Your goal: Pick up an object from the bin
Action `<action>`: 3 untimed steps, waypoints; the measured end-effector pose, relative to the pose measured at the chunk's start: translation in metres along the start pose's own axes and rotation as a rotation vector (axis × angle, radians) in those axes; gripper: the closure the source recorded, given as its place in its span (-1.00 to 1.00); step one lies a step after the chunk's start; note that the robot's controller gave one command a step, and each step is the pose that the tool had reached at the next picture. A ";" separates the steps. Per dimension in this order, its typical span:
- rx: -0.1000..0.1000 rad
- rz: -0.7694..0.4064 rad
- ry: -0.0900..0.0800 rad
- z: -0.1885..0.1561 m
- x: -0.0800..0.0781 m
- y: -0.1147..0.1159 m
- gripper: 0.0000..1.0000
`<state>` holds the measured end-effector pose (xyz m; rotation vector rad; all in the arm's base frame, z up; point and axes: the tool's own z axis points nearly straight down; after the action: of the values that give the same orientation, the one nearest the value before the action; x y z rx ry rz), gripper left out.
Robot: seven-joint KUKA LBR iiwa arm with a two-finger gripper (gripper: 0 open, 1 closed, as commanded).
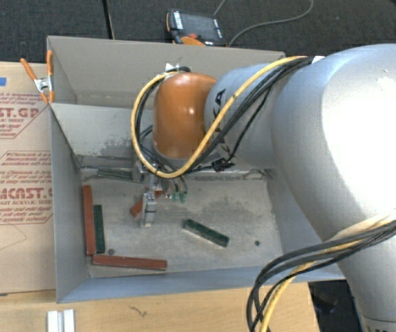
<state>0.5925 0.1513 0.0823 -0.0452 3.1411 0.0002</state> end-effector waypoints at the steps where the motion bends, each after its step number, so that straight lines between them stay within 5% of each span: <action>1: -0.001 0.001 -0.001 -0.004 0.001 0.000 1.00; 2: -0.001 0.001 -0.001 -0.004 0.001 0.000 -1.00; 3: 0.002 0.074 0.001 0.014 0.006 -0.064 -1.00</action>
Offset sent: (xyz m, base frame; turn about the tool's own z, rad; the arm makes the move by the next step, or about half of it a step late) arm 0.0000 0.0000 0.0000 0.0000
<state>0.5887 0.0876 0.0687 0.0706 3.1416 -0.0028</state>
